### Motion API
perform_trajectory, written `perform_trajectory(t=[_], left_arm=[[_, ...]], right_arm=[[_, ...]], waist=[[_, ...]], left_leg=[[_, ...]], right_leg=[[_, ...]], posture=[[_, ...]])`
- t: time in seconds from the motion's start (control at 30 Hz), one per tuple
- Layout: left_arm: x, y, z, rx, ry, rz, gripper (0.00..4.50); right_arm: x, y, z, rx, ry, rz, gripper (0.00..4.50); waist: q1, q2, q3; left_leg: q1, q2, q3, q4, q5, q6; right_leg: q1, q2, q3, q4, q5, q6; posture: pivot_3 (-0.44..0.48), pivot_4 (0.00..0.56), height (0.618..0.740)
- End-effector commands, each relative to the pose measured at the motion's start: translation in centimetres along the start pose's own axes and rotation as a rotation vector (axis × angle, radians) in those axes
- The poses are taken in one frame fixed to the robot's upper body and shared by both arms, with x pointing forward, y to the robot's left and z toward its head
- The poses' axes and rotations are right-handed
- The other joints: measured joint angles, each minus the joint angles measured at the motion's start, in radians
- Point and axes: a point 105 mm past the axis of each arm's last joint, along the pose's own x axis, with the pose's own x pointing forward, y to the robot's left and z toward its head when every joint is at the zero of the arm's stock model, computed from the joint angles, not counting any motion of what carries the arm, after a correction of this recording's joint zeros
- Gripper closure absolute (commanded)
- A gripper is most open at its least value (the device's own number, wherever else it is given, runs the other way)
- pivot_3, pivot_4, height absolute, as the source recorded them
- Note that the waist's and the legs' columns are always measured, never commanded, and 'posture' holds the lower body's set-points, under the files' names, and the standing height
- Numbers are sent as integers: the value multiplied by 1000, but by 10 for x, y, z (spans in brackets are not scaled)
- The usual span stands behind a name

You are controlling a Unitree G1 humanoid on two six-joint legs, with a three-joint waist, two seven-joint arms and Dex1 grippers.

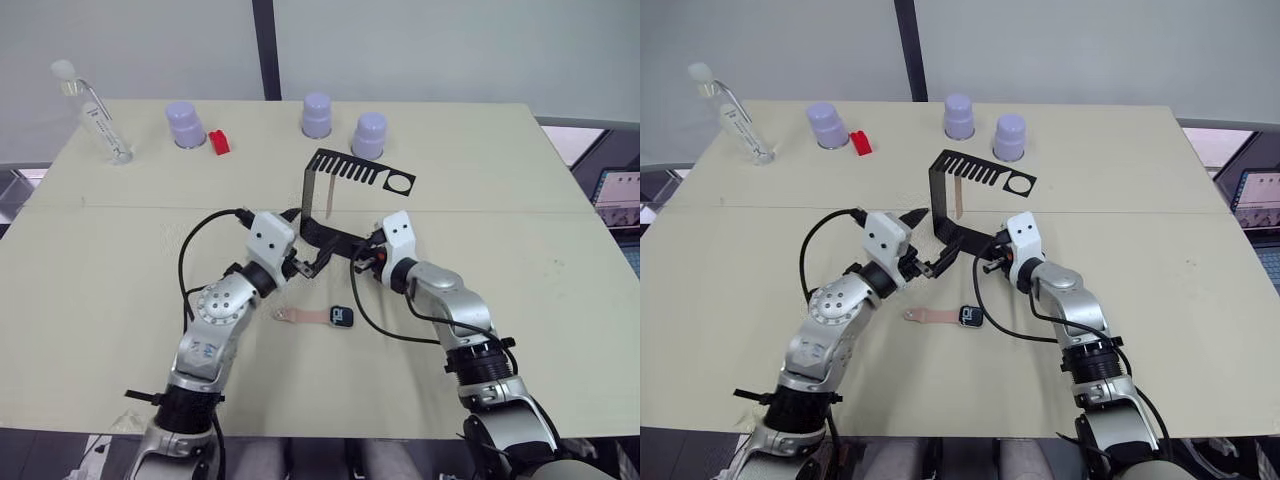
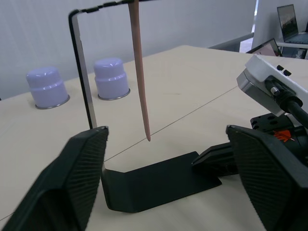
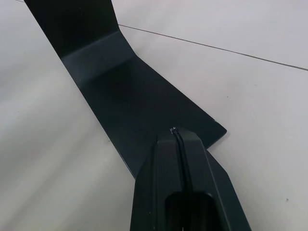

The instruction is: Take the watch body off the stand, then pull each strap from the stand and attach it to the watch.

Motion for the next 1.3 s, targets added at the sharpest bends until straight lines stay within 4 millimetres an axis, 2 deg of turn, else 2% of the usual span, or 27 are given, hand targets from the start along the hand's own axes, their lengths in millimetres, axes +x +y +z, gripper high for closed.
perform_trajectory(t=[0.03,0.2,0.47,0.6,0.67,0.8,0.93,1.3], left_arm=[[12,-4,9,-17,-43,15,743],[22,1,9,-57,-58,33,743],[48,-5,6,-65,-63,24,743],[52,-6,8,-67,-88,9,743],[54,-3,7,-67,-87,26,1287],[59,0,10,-57,-104,51,3058],[61,1,22,-69,-155,44,4422],[41,0,47,-47,-237,-5,4422]], right_arm=[[0,-3,-16,7,67,-23,4500],[0,-6,-14,6,63,-30,4500],[1,-7,-12,14,59,-30,4500],[0,-4,-10,12,56,-5,4500],[-2,-5,-9,11,51,-6,4500],[-4,-8,-3,79,23,-9,4500],[-7,-10,-3,64,33,-9,4500],[-5,-6,-8,104,50,3,4500]], waist=[[0,0,0],[0,0,0],[1,0,0],[1,0,0],[1,0,0],[2,0,0],[2,0,0],[-1,0,0]], left_leg=[[0,0,0,0,0,0],[0,0,0,0,0,0],[0,0,0,0,0,0],[0,0,0,0,2,-3],[0,0,0,0,2,-3],[-1,0,0,0,1,-3],[-1,0,0,0,1,-3],[-1,0,0,-1,2,-3]], right_leg=[[0,0,0,0,0,0],[0,0,0,0,0,0],[0,0,0,-1,0,0],[0,0,0,-1,0,0],[0,0,0,-1,0,0],[0,0,0,-1,0,0],[0,0,0,-1,0,0],[-1,0,0,-1,0,0]], posture=[[0,150,740],[0,150,740],[0,150,740],[0,150,740],[0,150,740],[0,150,740],[0,150,740],[0,150,740]])
